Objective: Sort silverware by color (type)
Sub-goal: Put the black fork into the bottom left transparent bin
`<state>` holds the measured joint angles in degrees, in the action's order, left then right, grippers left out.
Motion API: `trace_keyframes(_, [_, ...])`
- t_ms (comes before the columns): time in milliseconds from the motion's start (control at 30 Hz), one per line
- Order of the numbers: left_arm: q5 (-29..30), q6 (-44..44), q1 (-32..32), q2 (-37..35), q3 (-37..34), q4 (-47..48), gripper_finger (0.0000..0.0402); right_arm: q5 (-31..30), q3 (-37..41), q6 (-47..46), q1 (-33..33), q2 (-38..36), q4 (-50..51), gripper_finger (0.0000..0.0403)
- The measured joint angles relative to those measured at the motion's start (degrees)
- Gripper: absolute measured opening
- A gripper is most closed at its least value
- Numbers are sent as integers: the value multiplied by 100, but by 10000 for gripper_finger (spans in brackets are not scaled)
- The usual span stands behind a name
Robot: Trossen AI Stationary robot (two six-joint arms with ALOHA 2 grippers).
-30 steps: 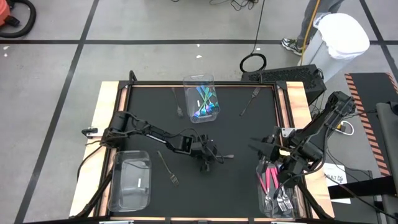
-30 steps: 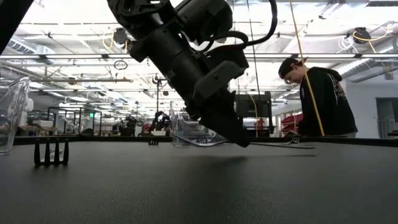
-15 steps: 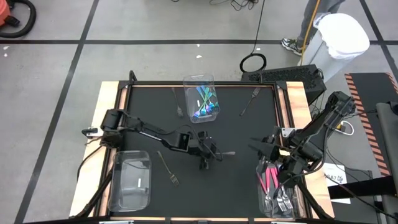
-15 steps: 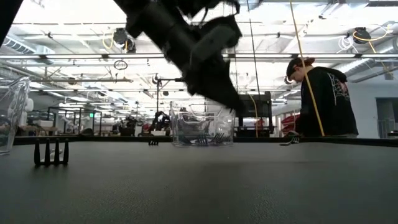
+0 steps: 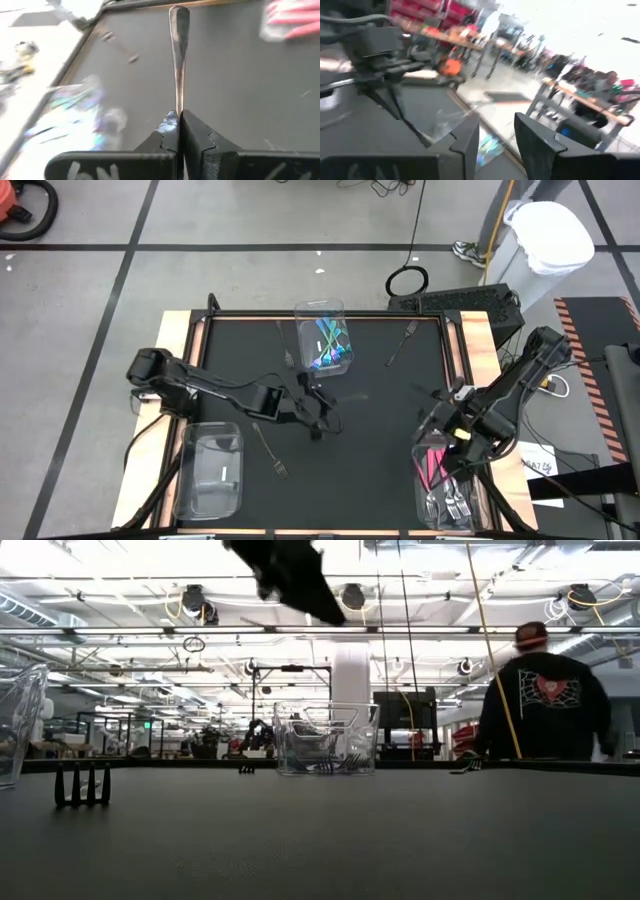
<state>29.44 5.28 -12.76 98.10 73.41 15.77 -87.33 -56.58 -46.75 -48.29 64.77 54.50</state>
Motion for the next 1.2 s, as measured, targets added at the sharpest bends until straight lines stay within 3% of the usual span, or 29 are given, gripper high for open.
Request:
trace_keyframes(67, [451, 55, -123, -144, 5, 196, 6, -248, 255, -418, 25, -17, 77, 118])
trace_keyframes(300, [1728, 339, -668, -568, -17, 1067, 6, -244, 641, -2163, 367, -129, 787, 118])
trace_keyframes(500, [1928, 146, -1039, -745, 11, 688, 6, 210, 644, -2069, 477, -139, 786, 118])
trace_keyframes(667, [2530, 35, -1397, -827, 9, 693, 6, 1123, 645, -1088, 590, -234, 360, 118])
trace_keyframes(767, [2963, 37, -1574, -845, 2, 758, 6, 1878, 645, 221, 725, -323, -511, 118])
trace_keyframes(900, [3123, 182, -1673, -862, 2, 764, 6, 2765, 645, 2200, 903, -349, -2103, 118])
trace_keyframes(1033, [3479, 308, -1784, -860, 2, 772, 6, 2896, 645, 3582, 1150, -291, -3427, 118])
trace_keyframes(1200, [4327, 326, -1991, -860, 2, 700, 6, 2909, 649, 3841, 1643, -86, -3836, 118])
